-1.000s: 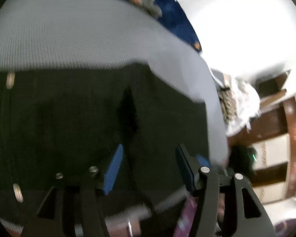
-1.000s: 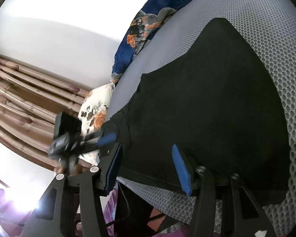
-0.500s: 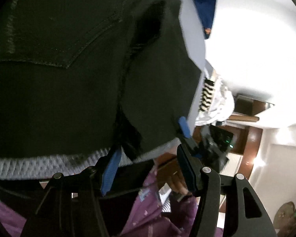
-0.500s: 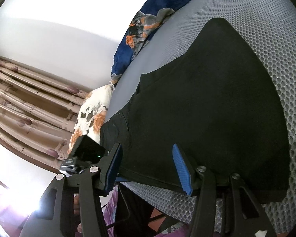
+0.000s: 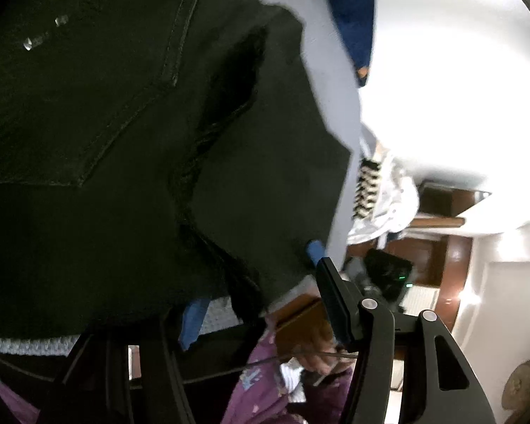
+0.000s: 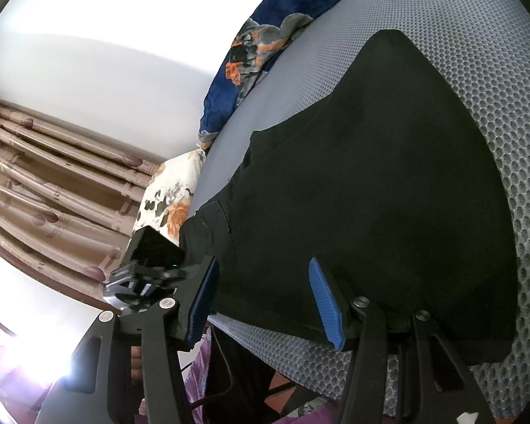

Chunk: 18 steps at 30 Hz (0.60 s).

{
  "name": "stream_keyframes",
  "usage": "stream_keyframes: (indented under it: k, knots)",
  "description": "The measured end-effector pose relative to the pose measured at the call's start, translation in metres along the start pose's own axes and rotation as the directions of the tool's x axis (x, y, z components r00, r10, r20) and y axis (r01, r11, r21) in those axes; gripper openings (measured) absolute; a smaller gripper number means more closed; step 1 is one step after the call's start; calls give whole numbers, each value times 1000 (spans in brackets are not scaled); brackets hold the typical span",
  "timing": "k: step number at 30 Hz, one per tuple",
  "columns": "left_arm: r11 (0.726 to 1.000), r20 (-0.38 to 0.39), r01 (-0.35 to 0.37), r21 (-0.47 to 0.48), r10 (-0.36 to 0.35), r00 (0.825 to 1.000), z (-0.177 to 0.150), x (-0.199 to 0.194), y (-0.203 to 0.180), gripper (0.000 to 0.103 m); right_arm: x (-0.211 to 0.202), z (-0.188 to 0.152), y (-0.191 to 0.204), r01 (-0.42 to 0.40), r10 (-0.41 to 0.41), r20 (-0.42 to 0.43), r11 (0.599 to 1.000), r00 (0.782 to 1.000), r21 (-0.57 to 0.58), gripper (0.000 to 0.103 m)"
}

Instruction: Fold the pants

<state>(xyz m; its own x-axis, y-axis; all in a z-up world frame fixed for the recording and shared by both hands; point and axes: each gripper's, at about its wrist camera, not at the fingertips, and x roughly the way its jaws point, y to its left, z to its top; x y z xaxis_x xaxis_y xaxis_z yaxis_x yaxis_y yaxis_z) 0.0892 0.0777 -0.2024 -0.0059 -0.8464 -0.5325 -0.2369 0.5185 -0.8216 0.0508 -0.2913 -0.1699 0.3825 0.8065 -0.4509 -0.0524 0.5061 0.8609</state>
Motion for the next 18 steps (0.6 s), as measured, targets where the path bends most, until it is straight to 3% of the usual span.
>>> stream_keyframes:
  k: [5, 6, 7, 9, 13, 14, 16, 18]
  knots:
    - [1000, 23, -4, 19, 3, 1000, 11, 0, 1, 59, 0, -1, 1, 1, -1, 0, 1000, 1000, -3, 51]
    - [998, 37, -27, 48, 26, 999, 11, 0, -4, 56, 0, -1, 1, 3, -3, -1, 1000, 1000, -6, 51]
    - [996, 48, -51, 72, 48, 998, 10, -1, -9, 46, 0, -1, 1, 4, -4, -2, 1000, 1000, -9, 51]
    - [974, 91, -139, 180, 124, 988, 6, 0, -30, 26, -1, -2, 1, 4, -4, 1, 1000, 1000, -12, 51]
    - [927, 197, -196, 319, 137, 971, -1, -6, -63, 18, -2, -4, 2, -5, 5, 12, 1000, 1000, -17, 51]
    - [887, 241, -235, 397, 146, 959, -8, -7, -75, 18, -2, -5, 2, -1, 1, 15, 1000, 1000, -19, 51]
    - [855, 256, -270, 443, 168, 952, -12, 0, -81, 18, -1, -7, 2, 6, -6, 14, 1000, 1000, -28, 51]
    - [885, 223, -249, 393, 170, 960, -7, 2, -64, 18, 0, -7, 3, 13, -13, 3, 999, 1000, -43, 51]
